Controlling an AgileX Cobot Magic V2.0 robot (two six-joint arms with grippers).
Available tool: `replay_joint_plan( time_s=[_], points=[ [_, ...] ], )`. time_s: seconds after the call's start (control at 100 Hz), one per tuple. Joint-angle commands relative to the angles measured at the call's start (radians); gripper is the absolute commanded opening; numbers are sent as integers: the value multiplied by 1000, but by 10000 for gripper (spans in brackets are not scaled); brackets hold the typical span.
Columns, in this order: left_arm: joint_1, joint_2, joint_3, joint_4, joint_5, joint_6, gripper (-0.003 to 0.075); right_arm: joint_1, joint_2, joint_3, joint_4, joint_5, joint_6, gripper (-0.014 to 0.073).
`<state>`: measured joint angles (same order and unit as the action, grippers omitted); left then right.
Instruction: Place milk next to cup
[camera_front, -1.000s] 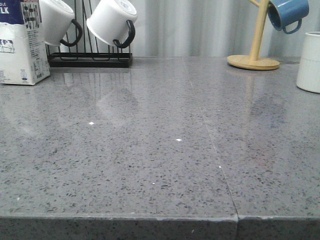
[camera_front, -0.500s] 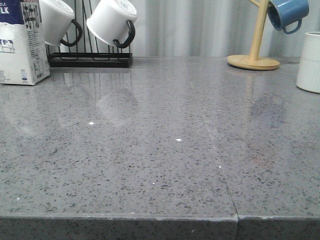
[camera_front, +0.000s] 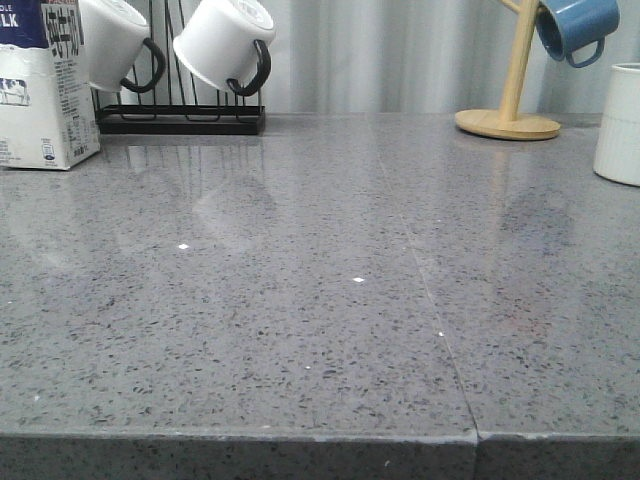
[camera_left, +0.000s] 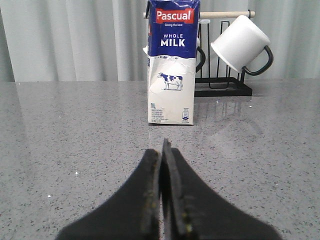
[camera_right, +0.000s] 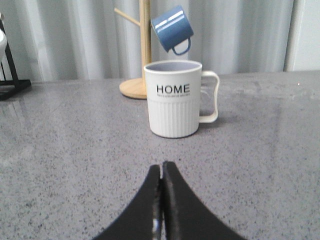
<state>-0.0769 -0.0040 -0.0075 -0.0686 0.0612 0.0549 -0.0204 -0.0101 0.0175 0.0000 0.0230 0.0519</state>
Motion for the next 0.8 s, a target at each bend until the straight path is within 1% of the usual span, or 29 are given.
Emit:
replay_joint_plan(
  time_s=[0.0, 0.16, 0.27, 0.46, 0.57, 0.62, 0.67, 0.69, 0.71, 0.74, 0.79],
  points=[
    [2, -30, 58, -3, -80, -3, -20, -7, -22, -74, -13, -55, -8, -49],
    [2, -30, 58, -3, -80, -3, -20, -7, 12, -235, -10, 199, -7, -49],
    [2, -30, 58, -3, -80, -3, -20, -7, 72, -349, 0, 317, -7, -49],
    [2, -30, 58, -3, -80, -3, -20, -7, 223, -496, 0, 435, -7, -45],
    [2, -30, 58, -3, -80, -3, -20, -7, 315, -532, 25, 412, -7, -30],
    [2, -30, 58, -3, -80, -3, -20, -7, 349, -533, 43, 367, -7, 12],
    [2, -30, 58, -3, -80, -3, -20, -7, 382, -533, 52, 329, -7, 83],
    [2, -30, 58, -3, -80, -3, -20, -7, 395, -533, 53, 313, -7, 120],
    [2, -30, 58, -3, -80, -3, -20, -7, 412, -533, 53, 297, -7, 176],
    [2, -30, 58, -3, -80, -3, -20, -7, 426, -533, 53, 277, -7, 221],
    [2, -30, 58, -3, -80, -3, -20, -7, 459, -533, 53, 242, -7, 341]
  ],
)
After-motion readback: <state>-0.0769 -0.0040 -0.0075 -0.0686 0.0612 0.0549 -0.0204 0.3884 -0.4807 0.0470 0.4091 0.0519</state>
